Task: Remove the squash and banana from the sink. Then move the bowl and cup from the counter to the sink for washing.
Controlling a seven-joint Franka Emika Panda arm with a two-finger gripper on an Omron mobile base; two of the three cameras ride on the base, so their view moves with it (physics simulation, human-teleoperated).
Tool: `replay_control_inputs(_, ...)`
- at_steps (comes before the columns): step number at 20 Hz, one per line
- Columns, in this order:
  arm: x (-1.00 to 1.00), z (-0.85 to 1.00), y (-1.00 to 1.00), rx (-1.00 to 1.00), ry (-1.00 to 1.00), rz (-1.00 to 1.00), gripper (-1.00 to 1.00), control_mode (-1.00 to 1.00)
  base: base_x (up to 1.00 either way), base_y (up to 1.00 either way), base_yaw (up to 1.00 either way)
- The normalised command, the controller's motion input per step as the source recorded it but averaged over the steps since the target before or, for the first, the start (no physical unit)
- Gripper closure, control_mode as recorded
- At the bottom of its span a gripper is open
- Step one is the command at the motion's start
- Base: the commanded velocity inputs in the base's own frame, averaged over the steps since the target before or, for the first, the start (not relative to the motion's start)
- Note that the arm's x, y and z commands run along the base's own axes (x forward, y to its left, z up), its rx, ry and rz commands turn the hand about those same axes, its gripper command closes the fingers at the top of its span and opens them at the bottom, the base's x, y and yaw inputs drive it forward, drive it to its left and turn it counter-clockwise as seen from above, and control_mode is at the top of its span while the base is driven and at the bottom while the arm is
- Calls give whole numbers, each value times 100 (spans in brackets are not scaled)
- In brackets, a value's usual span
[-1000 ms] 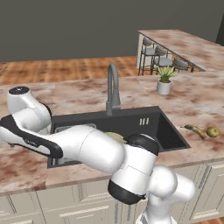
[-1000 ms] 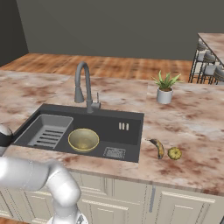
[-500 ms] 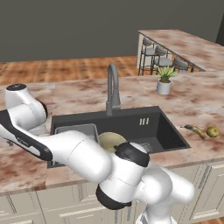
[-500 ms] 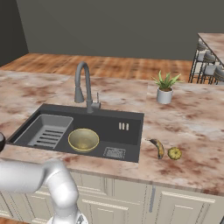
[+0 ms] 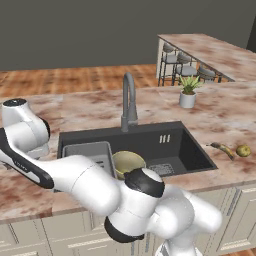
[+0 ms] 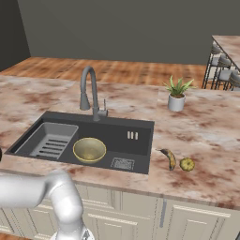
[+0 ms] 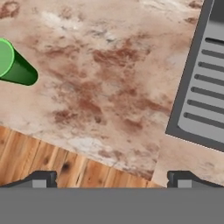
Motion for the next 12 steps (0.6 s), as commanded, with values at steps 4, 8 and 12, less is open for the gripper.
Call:
replay_control_inputs(4,0,-13,12,6,-3,0,-100,-100,0,0,0)
replay_control_inputs(8,0,-16,12,5,-6,0,-100,-100,0,0,0)
replay_control_inputs(12,0,-15,18,5,-7,0,-100,-100,0,0,0)
